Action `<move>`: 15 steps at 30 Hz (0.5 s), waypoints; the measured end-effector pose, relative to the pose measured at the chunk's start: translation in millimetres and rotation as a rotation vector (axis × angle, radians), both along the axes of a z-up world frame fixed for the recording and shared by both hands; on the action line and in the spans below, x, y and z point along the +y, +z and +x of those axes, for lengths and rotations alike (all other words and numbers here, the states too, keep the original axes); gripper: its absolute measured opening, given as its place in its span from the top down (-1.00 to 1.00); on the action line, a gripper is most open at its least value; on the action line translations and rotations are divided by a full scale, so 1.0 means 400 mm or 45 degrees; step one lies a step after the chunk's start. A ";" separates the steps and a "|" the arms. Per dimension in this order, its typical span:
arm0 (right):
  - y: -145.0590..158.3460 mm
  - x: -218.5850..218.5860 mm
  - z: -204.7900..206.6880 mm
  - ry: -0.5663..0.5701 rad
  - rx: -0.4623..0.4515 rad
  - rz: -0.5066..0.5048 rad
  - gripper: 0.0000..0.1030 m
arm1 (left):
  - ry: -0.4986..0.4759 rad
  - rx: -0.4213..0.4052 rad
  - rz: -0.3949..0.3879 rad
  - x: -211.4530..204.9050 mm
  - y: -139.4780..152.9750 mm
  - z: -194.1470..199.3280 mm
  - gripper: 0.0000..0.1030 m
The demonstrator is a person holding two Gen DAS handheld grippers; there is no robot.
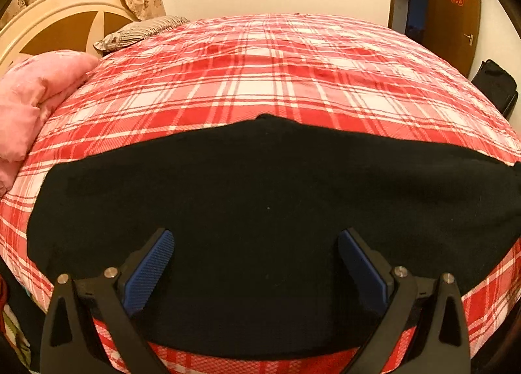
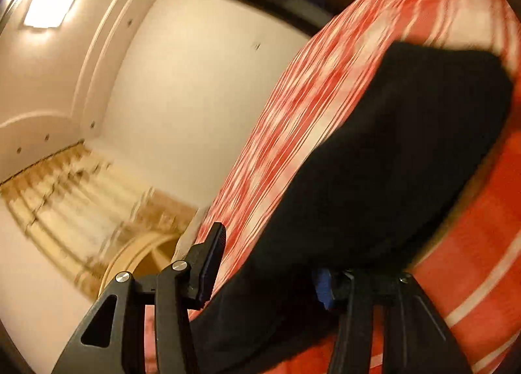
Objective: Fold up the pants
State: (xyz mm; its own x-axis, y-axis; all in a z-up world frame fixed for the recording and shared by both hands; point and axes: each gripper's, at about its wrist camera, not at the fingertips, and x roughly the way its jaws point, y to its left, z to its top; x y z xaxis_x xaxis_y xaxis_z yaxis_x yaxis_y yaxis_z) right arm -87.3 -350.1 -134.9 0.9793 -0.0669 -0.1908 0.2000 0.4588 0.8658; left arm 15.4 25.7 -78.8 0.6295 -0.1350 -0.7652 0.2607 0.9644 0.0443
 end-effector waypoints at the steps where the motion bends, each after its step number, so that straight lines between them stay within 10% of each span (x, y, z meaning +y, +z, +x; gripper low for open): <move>1: -0.004 -0.026 -0.013 -0.037 0.014 0.010 0.00 | 0.001 0.000 0.002 -0.001 0.000 -0.001 -1.00; 10: 0.004 -0.140 -0.028 -0.129 0.134 0.067 0.00 | 0.002 -0.004 0.029 -0.010 0.001 -0.002 -1.00; 15: 0.027 -0.165 -0.001 -0.089 0.346 -0.018 0.62 | 0.002 -0.002 0.027 -0.012 0.001 -0.002 -1.00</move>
State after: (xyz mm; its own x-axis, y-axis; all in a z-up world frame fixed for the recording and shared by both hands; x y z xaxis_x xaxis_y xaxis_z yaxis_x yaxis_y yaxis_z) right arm -87.6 -415.9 -124.2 0.8851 -0.1372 -0.4447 0.4560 0.4469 0.7696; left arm 14.7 21.1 -78.5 0.6308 -0.1180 -0.7669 0.2593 0.9636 0.0651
